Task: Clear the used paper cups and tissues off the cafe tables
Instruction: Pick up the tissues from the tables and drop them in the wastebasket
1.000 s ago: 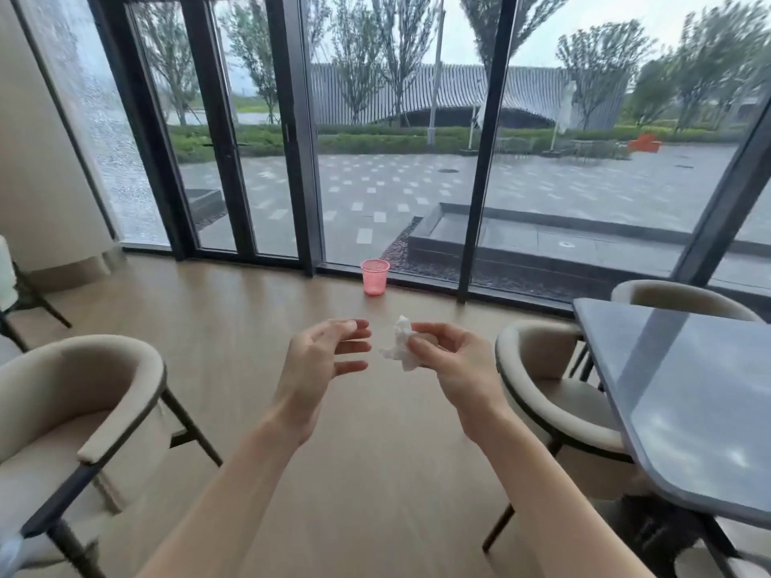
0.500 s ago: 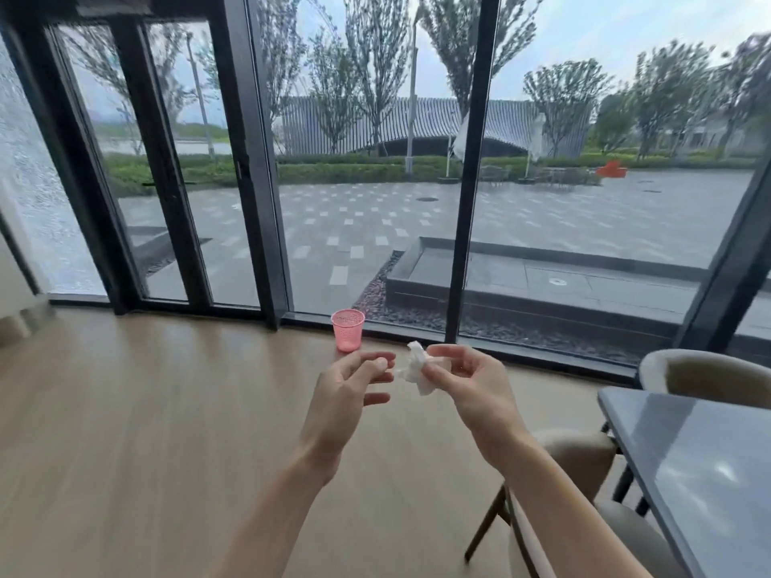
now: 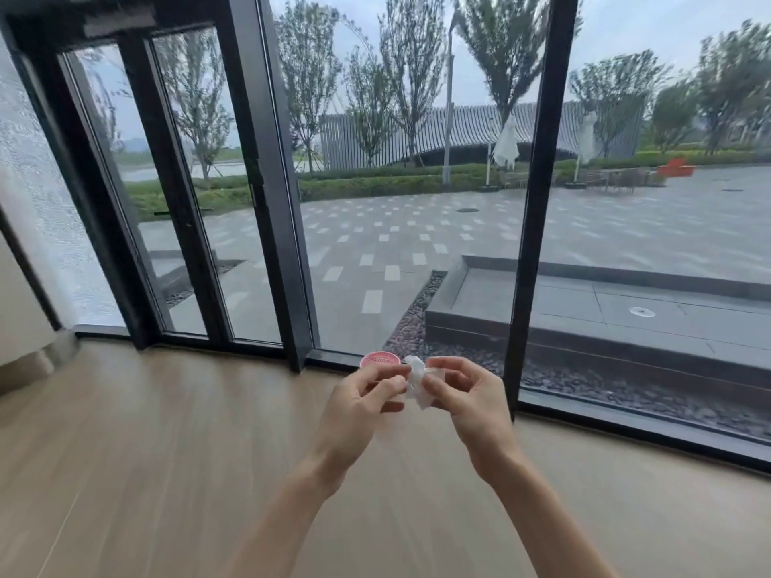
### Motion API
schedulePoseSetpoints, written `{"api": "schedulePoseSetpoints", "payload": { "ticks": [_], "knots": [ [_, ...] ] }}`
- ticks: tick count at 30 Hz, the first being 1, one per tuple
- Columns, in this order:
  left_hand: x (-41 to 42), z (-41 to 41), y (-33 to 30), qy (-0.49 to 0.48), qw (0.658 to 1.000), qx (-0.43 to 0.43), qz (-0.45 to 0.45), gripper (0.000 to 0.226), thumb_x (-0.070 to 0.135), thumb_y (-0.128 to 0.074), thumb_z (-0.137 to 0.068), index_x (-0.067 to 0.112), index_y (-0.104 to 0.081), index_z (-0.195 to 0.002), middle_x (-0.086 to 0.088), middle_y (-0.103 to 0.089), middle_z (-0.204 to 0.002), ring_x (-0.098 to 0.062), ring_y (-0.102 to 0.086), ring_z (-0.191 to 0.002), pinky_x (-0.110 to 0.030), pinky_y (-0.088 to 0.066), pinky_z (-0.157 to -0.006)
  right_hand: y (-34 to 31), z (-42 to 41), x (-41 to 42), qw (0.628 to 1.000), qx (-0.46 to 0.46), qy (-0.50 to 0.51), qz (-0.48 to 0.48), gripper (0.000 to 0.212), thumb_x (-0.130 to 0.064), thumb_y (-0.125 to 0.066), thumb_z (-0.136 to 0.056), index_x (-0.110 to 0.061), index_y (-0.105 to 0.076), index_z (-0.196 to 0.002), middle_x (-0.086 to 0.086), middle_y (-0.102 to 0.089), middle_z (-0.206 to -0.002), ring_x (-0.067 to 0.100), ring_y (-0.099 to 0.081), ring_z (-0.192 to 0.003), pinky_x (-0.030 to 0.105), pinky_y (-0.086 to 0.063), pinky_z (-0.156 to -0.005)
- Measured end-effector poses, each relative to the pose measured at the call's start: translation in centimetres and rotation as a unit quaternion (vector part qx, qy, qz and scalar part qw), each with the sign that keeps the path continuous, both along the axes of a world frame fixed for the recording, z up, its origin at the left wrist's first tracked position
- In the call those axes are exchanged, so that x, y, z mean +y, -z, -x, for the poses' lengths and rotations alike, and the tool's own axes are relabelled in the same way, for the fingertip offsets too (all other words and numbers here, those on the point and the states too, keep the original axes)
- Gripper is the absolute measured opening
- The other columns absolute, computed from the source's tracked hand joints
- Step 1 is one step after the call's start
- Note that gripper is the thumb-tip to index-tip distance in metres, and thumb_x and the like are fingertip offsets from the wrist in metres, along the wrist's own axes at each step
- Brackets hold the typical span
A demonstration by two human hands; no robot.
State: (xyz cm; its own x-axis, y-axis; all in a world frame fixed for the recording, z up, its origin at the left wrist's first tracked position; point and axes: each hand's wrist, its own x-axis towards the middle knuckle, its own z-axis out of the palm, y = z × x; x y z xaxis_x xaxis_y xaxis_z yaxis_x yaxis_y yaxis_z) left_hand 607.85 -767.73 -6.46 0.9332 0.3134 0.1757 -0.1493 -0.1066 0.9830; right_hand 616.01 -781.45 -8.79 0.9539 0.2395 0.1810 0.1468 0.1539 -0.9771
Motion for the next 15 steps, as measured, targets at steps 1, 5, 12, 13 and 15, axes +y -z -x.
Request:
{"api": "schedulePoseSetpoints", "payload": {
  "ticks": [1, 5, 12, 13, 15],
  "knots": [
    [1.3, -2.3, -0.5, -0.001, 1.000, -0.008, 0.004, 0.021, 0.012, -0.058, -0.100, 0.020, -0.077, -0.105, 0.004, -0.076, -0.108, -0.013, -0.072, -0.100, -0.032, -0.058, -0.091, -0.5, -2.4, 1.6, 1.000, -0.003, -0.006, -0.002, 0.014, 0.000, -0.073, -0.088, -0.011, -0.075, -0.097, 0.011, -0.078, -0.082, 0.016, -0.072, -0.073, 0.028, -0.060, -0.067],
    [7.2, -11.5, -1.3, -0.009, 1.000, -0.009, 0.017, 0.022, 0.011, -0.057, -0.100, 0.018, -0.076, -0.110, 0.003, -0.078, -0.107, -0.015, -0.073, -0.101, -0.032, -0.056, -0.095, -1.4, -11.6, 8.1, 0.999, -0.014, -0.031, 0.021, 0.012, -0.003, -0.073, -0.088, -0.011, -0.077, -0.095, 0.017, -0.076, -0.085, 0.026, -0.072, -0.078, 0.033, -0.059, -0.068],
    [19.4, -31.2, 2.3, 0.000, 0.999, 0.005, 0.044, 0.027, 0.025, -0.062, -0.092, 0.015, -0.074, -0.114, -0.004, -0.077, -0.110, -0.021, -0.072, -0.109, -0.037, -0.052, -0.102, 1.8, -31.2, 20.0, 0.993, -0.060, -0.026, 0.101, 0.012, -0.014, -0.080, -0.084, -0.022, -0.078, -0.094, 0.008, -0.077, -0.083, 0.032, -0.073, -0.088, 0.044, -0.059, -0.084],
    [21.1, -34.3, 2.6, 0.007, 0.998, 0.008, 0.054, 0.024, 0.019, -0.061, -0.096, 0.013, -0.074, -0.115, -0.004, -0.077, -0.110, -0.021, -0.072, -0.108, -0.032, -0.053, -0.099, 2.2, -34.3, 21.8, 0.991, -0.062, -0.025, 0.112, 0.014, -0.016, -0.082, -0.083, -0.021, -0.078, -0.095, 0.008, -0.077, -0.084, 0.034, -0.072, -0.089, 0.046, -0.059, -0.084],
    [24.4, -40.2, 2.6, 0.022, 0.997, 0.019, 0.072, 0.023, 0.010, -0.057, -0.100, 0.009, -0.072, -0.117, -0.005, -0.078, -0.108, -0.019, -0.074, -0.104, -0.022, -0.055, -0.089, 2.4, -40.6, 25.2, 0.990, -0.062, -0.017, 0.129, 0.017, -0.020, -0.084, -0.079, -0.021, -0.078, -0.095, 0.009, -0.077, -0.084, 0.036, -0.071, -0.089, 0.051, -0.058, -0.085]
  ]
}}
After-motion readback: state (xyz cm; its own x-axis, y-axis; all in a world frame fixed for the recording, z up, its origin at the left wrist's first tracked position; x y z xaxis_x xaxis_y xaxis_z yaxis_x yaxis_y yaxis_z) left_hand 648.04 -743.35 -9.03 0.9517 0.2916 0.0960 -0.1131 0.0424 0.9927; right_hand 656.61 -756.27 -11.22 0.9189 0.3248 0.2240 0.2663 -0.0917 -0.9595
